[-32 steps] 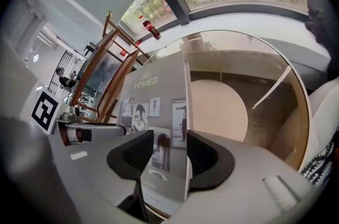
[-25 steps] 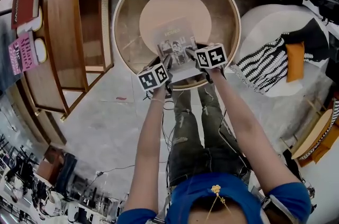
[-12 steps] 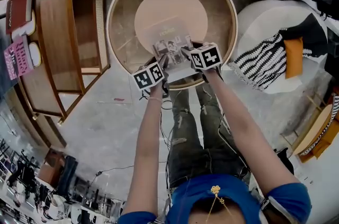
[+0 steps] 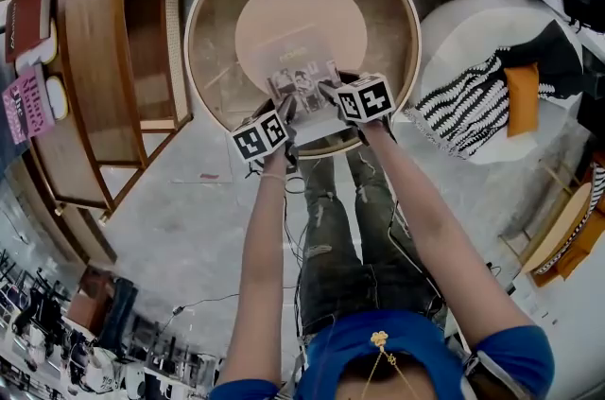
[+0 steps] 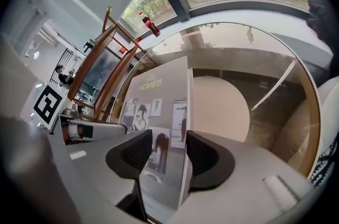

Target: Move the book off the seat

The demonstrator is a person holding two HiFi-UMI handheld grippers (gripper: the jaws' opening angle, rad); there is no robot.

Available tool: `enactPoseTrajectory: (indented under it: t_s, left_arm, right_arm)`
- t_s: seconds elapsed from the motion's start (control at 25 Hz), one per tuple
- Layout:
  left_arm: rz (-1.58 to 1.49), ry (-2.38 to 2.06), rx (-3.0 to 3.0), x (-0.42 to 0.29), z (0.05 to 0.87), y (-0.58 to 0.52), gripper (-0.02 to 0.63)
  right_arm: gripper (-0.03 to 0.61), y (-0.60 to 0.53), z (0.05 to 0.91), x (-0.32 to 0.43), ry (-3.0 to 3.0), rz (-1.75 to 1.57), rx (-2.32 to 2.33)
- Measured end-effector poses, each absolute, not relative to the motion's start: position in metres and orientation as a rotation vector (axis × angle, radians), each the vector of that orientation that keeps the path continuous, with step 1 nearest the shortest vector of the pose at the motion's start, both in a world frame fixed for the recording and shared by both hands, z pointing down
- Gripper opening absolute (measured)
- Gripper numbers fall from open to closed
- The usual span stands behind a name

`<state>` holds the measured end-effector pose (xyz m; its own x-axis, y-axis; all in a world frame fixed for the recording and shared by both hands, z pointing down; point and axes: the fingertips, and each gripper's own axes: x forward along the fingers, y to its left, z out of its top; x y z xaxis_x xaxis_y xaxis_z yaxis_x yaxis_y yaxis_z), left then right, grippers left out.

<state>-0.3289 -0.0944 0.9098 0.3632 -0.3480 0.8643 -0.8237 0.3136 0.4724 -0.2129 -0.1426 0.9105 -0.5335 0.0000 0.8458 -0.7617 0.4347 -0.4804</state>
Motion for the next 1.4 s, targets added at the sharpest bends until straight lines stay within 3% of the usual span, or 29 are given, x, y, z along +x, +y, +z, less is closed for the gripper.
enactPoseTrajectory:
  t_s: [1.4]
  left_arm:
    - [0.432, -1.217, 1.276, -0.3292, 0.9101, -0.0929, 0.229]
  right_arm:
    - [0.210, -0.1414, 0.9095, -0.2128, -1.871, 1.195, 0.673]
